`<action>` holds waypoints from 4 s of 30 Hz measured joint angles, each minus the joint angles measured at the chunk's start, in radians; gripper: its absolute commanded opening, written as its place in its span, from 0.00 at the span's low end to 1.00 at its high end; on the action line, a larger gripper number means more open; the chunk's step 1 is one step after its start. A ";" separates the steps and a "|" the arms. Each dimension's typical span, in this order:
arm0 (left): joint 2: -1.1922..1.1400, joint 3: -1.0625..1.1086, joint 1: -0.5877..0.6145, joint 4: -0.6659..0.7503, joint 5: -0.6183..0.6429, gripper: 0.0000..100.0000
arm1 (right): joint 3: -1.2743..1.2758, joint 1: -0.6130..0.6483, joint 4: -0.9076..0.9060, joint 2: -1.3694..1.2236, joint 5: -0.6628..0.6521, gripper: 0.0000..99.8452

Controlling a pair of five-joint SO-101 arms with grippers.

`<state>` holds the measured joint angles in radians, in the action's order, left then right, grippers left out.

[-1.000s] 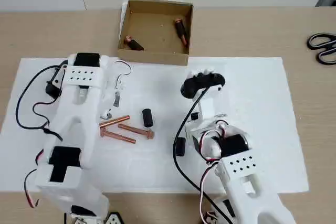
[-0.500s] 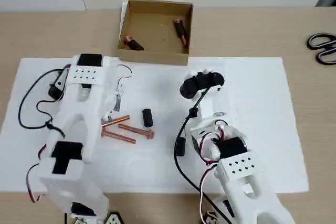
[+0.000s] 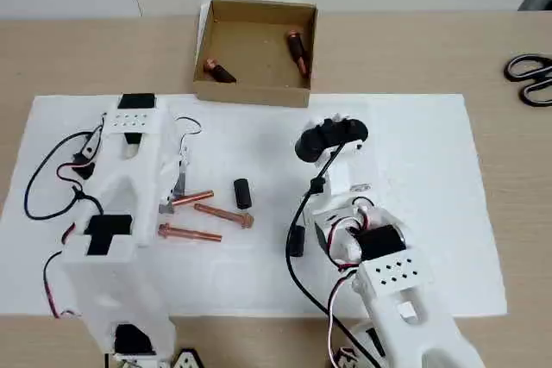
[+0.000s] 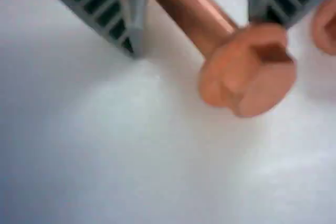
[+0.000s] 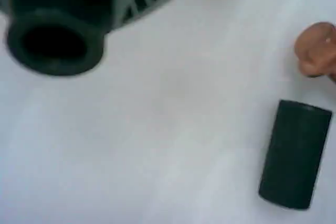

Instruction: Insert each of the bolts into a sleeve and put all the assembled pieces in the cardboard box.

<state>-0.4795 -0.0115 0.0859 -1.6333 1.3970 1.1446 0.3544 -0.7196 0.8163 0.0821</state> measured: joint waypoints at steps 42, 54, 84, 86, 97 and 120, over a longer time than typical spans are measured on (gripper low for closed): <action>0.704 -0.439 -0.313 0.037 -0.611 0.01 | 0.382 0.002 0.466 0.755 -0.176 0.00; 1.068 0.189 -0.549 0.684 -0.893 0.01 | 0.400 0.077 0.479 0.832 -0.236 0.00; 1.481 0.753 -0.717 1.059 -1.175 0.01 | 0.494 0.127 0.489 0.977 -0.238 0.00; 1.481 0.769 -0.717 1.059 -1.178 0.01 | 0.494 0.129 0.489 0.977 -0.238 0.00; 1.493 0.898 -0.698 1.181 -1.260 0.01 | 0.494 0.130 0.489 0.977 -0.238 0.00; 1.496 1.048 -0.635 1.392 -1.336 0.01 | 0.496 0.133 0.488 0.976 -0.239 0.00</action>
<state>1.0165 1.0365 -0.5493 -0.2417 0.0606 1.6402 0.4879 -0.2317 1.7921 -0.1573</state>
